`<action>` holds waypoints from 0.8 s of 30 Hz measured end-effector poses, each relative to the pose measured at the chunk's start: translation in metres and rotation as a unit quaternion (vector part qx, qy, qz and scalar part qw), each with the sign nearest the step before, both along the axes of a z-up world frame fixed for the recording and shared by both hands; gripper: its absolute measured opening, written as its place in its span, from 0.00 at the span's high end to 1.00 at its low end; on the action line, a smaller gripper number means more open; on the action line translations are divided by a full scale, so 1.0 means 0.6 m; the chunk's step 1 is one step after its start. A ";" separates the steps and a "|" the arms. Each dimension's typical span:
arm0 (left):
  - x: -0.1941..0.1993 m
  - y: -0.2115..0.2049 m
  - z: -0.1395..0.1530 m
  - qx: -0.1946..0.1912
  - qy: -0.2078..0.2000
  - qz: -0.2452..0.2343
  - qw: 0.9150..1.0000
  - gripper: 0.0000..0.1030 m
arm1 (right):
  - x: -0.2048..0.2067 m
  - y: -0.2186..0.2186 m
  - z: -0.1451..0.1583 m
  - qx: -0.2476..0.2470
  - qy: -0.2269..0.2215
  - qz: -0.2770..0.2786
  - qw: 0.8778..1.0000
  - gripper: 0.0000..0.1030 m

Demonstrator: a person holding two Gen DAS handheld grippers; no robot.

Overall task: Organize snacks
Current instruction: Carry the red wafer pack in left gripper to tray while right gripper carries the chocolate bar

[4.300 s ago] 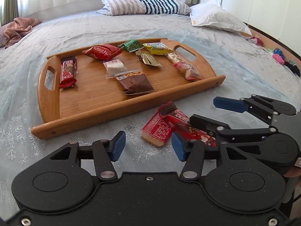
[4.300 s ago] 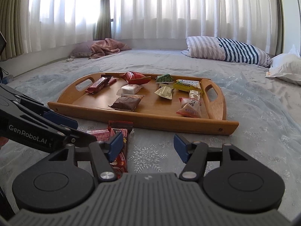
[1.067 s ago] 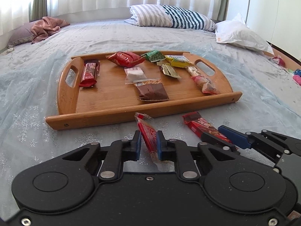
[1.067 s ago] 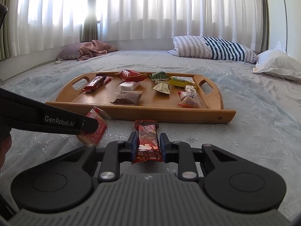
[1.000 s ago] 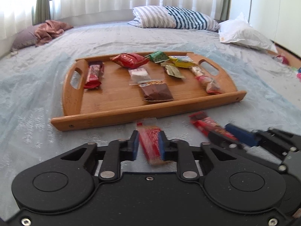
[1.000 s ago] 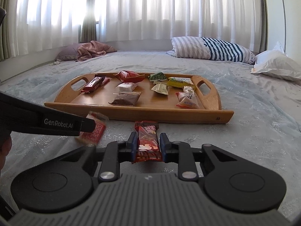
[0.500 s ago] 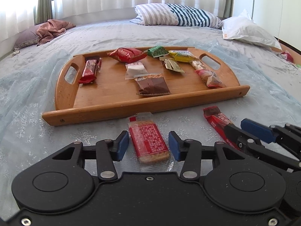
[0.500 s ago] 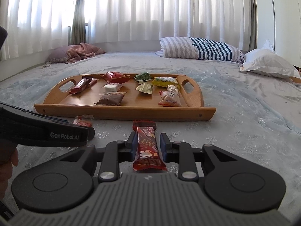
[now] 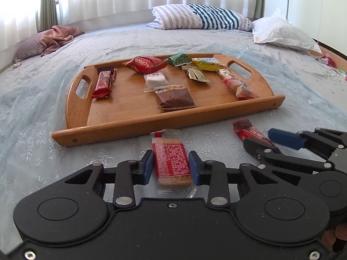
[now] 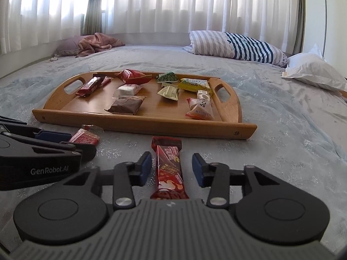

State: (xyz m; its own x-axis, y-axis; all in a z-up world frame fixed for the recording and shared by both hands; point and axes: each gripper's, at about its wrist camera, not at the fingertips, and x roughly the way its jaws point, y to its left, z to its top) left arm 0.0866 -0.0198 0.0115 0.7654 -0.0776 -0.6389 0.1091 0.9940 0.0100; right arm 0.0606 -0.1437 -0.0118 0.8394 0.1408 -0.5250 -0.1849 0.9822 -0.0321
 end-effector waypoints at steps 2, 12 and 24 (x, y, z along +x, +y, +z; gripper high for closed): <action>0.001 0.000 0.001 0.000 0.002 -0.002 1.000 0.68 | -0.003 0.000 -0.001 0.003 0.003 0.006 1.000 0.72; -0.006 0.009 0.038 -0.023 -0.017 -0.013 0.999 0.68 | -0.018 -0.004 0.023 0.011 -0.023 0.007 1.000 0.73; 0.027 0.063 0.089 -0.049 -0.037 0.012 0.998 0.68 | 0.009 -0.007 0.066 0.023 -0.051 0.003 0.998 0.73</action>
State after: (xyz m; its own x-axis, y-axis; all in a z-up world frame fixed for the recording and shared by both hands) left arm 0.1025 0.0181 0.0648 0.8129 -0.1173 -0.5705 0.0874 0.9930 -0.0797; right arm 0.0662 -0.1478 0.0280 0.8873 0.1681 -0.4295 -0.1887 0.9820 -0.0053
